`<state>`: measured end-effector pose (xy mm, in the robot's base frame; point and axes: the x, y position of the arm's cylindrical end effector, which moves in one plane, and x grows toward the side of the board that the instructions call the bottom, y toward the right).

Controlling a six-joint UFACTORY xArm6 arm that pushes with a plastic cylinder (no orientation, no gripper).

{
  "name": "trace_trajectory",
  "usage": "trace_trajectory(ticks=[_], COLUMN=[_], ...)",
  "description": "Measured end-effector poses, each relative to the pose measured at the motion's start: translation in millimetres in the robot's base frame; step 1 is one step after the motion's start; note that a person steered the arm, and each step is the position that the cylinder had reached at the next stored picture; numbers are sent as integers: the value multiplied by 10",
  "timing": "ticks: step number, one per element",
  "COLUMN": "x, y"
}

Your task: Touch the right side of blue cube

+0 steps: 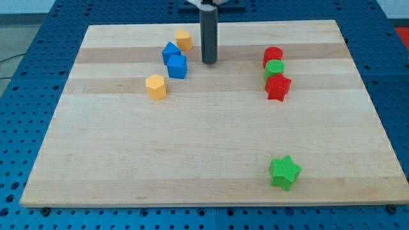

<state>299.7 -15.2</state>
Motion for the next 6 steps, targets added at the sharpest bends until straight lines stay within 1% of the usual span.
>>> trace_trajectory(ticks=[1,2,3,4,5,6], x=[-20,237,291,340,599,658], y=[-365,-455,-479,-249,-108,-386])
